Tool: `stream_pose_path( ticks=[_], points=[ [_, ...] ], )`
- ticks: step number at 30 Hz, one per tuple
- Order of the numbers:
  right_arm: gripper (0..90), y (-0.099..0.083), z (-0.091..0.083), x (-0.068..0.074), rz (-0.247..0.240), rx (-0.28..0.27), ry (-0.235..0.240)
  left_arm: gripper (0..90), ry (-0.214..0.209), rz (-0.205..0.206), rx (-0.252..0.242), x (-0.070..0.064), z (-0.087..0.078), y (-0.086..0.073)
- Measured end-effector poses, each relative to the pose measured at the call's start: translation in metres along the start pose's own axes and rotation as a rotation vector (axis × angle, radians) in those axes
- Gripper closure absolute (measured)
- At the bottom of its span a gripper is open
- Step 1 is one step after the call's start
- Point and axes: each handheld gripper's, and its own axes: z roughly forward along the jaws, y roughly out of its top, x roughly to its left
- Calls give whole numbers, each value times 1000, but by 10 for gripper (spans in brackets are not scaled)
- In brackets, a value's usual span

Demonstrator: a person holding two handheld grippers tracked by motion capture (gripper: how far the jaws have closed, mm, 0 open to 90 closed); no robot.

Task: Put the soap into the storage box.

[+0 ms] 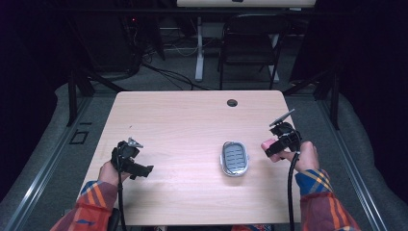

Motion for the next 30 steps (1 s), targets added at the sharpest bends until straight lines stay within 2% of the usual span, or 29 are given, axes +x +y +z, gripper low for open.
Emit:
stream_pose_path(
  ticks=[9, 11, 12, 14, 15, 16, 17, 18, 21, 22, 25, 28, 30],
  points=[
    [371, 14, 2, 9, -40, 19, -18, 9, -6, 1, -3, -1, -1, -1],
    [371, 15, 4, 12, -30, 0, -15, 9, -8, 1, -5, -1, -1, -1],
    [371, 17, 3, 12, -46, 23, -11, 9, -8, -1, -5, -1, -1, -1],
    [371, 18, 2, 13, -58, 32, -11, 9, -7, -1, -3, -1, -1, -1],
    [371, 18, 3, 15, -40, 9, -11, 9, -7, 0, -2, -1, -1, -1],
    [371, 19, 3, 15, -42, 5, -11, 9, -9, 1, -2, -1, 0, -1],
    [371, 21, 1, 15, -64, 29, -15, 9, -11, 2, -2, -2, 0, -1],
    [371, 21, 1, 16, -49, 8, -13, 9, -10, 3, -2, -2, 0, 0],
    [371, 24, -4, 17, -67, 22, -19, 9, -10, 2, -1, -2, 0, 0],
    [371, 23, -3, 18, -54, 2, -20, 9, -11, 2, -2, -2, 0, -1],
    [371, 25, -6, 20, -52, 3, -15, 9, -9, 0, -3, -2, -1, -1],
    [371, 26, -7, 22, -53, 3, -10, 9, 11, 1, -26, -2, -3, -1],
    [371, 27, -8, 24, -70, 26, -13, 10, 9, -4, -27, -2, -3, -1]
  ],
)
